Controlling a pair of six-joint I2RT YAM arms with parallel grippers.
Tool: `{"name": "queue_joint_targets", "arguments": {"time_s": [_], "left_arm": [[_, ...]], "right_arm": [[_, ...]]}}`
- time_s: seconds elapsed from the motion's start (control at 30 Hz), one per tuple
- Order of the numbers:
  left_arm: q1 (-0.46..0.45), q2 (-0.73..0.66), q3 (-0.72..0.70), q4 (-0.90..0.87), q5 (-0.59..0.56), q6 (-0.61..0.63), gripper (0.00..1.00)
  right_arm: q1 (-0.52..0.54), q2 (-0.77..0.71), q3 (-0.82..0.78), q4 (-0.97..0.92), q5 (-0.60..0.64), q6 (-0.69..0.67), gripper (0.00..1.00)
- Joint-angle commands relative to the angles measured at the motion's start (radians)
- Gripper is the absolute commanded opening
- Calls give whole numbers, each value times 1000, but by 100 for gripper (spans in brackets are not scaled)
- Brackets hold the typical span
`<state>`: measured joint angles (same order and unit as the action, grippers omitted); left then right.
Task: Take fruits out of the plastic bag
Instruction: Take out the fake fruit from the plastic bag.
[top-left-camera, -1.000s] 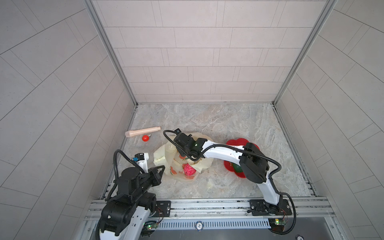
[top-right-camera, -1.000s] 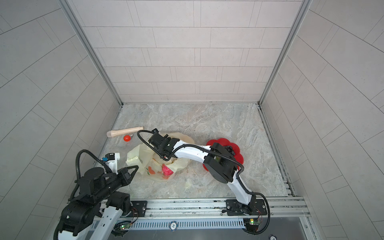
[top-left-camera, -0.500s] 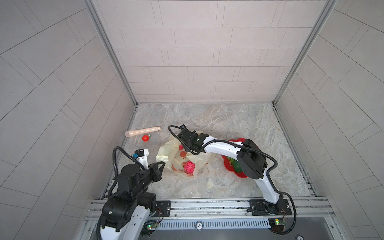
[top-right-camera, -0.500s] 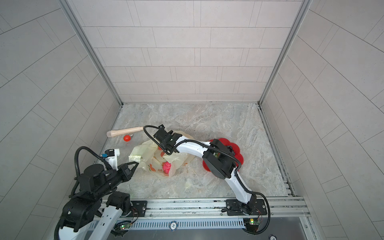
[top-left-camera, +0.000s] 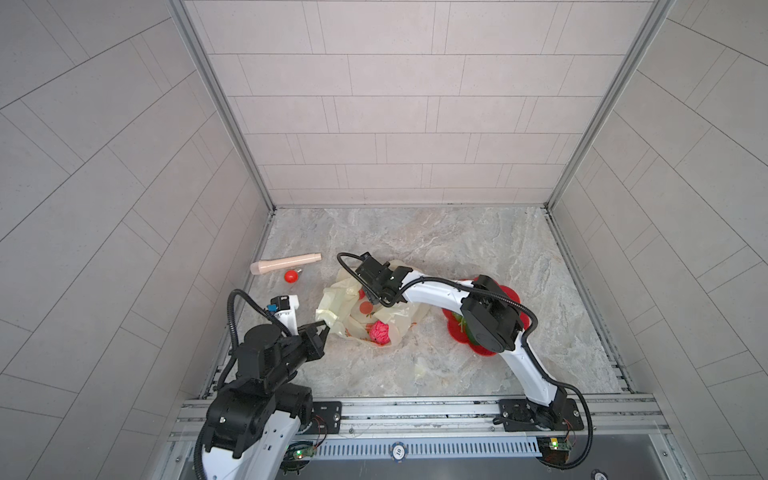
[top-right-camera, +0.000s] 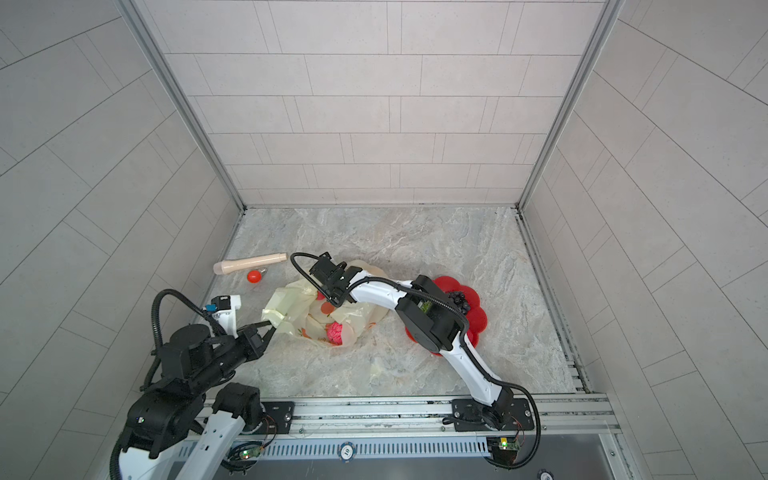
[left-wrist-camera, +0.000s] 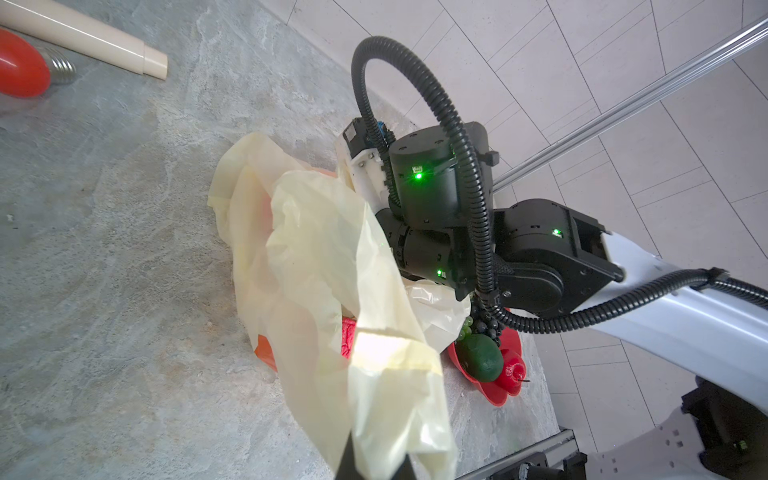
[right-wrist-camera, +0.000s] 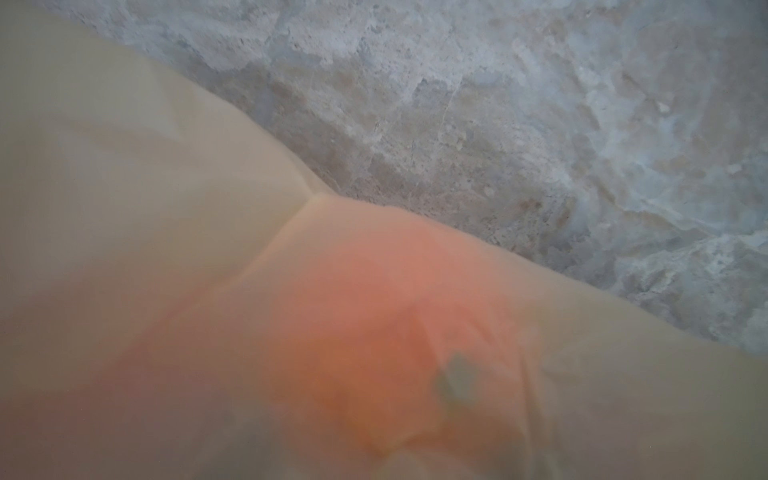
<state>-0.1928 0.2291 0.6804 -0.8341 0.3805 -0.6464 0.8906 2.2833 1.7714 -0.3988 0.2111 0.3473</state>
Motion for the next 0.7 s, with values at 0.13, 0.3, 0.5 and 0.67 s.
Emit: {"name": "queue_joint_targets", "arguments": {"time_s": [0.13,0.3,0.5,0.67], "left_arm": [[2,-5,5,25,-11,12,2],[1,3,7,24,-8,16,2],[2,-4,7,24,-10,18,2],[1,-10,6,25,-18,14,2]], "right_arm": [[-28,-29,-100,201,-55,62,74],[-34,-22,-100,254,-44,108,73],[-33,-38,-101,291,-58,108,68],[-27,-75,-109,265,-61,64,53]]}}
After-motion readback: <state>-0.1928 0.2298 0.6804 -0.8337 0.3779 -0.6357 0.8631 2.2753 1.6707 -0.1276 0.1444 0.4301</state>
